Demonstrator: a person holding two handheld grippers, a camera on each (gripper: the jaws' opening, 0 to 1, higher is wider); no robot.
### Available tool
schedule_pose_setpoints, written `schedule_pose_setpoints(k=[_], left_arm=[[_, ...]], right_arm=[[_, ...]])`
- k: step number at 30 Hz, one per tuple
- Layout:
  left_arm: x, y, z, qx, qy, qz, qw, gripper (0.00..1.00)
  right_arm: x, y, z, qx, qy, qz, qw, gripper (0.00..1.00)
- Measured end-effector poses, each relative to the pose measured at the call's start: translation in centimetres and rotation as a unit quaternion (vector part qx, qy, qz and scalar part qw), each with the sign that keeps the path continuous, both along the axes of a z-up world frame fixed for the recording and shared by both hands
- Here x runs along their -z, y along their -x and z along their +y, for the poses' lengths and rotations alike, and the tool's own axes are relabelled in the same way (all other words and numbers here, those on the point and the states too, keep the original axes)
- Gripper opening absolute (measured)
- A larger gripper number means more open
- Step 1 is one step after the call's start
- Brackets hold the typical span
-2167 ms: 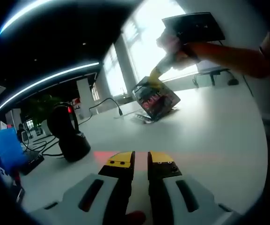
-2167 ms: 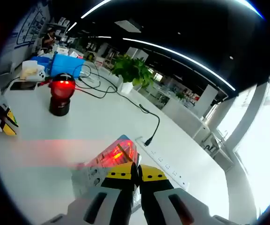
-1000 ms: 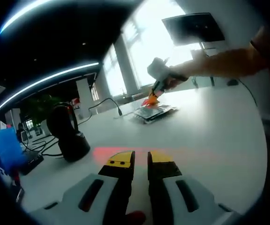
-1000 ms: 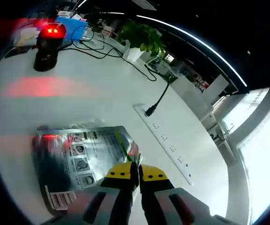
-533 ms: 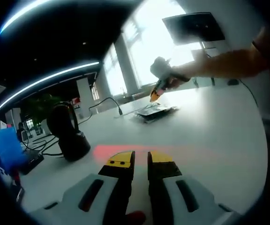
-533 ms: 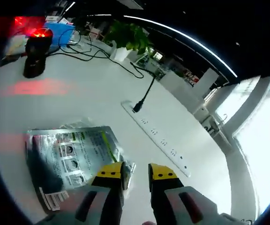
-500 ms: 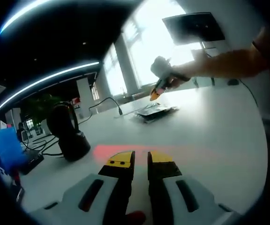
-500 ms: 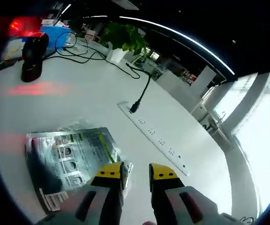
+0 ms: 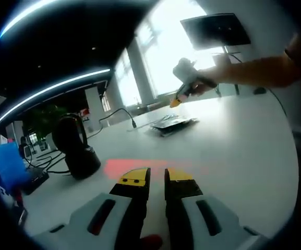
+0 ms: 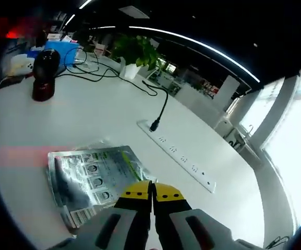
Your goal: Clip sheet goods on table flip sheet goods clip sheet goods scan sheet goods put sheet goods back to table
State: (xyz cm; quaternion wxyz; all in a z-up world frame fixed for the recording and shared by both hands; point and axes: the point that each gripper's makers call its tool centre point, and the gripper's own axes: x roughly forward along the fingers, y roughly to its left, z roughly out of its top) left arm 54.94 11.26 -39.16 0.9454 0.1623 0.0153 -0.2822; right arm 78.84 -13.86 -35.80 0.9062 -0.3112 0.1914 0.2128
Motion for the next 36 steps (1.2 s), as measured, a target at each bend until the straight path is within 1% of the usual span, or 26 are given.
schedule_pose_setpoints(k=[7, 12, 14, 20, 25, 30, 32, 36], left_arm=[[0.0, 0.0, 0.0, -0.001, -0.002, -0.001, 1.0000, 0.04], [0.0, 0.0, 0.0, -0.002, -0.002, 0.000, 1.0000, 0.04], [0.0, 0.0, 0.0, -0.002, -0.003, 0.000, 1.0000, 0.04], [0.0, 0.1, -0.1, -0.001, -0.005, 0.000, 1.0000, 0.04], [0.0, 0.1, 0.0, -0.003, -0.005, 0.002, 1.0000, 0.04], [0.0, 0.0, 0.0, -0.005, -0.006, 0.003, 1.0000, 0.04], [0.0, 0.0, 0.0, -0.005, -0.007, 0.004, 1.0000, 0.04], [0.1, 0.0, 0.0, -0.006, -0.009, 0.005, 0.9999, 0.04]], right_arm=[[-0.4, 1.7, 0.3, -0.013, -0.001, -0.006, 0.9999, 0.00], [-0.9, 3.3, 0.3, -0.022, -0.006, -0.011, 0.9997, 0.00], [-1.3, 4.1, 0.2, -0.021, -0.021, -0.014, 0.9994, 0.00], [-2.4, 6.9, -0.5, -0.024, -0.049, -0.028, 0.9981, 0.00], [-3.4, 8.7, -1.0, -0.028, -0.071, -0.040, 0.9963, 0.00], [-3.6, 10.0, -1.2, -0.033, -0.083, -0.043, 0.9951, 0.00], [-3.7, 10.6, -1.3, -0.033, -0.096, -0.046, 0.9938, 0.00], [-3.3, 11.9, -1.3, -0.036, -0.111, -0.045, 0.9921, 0.00]])
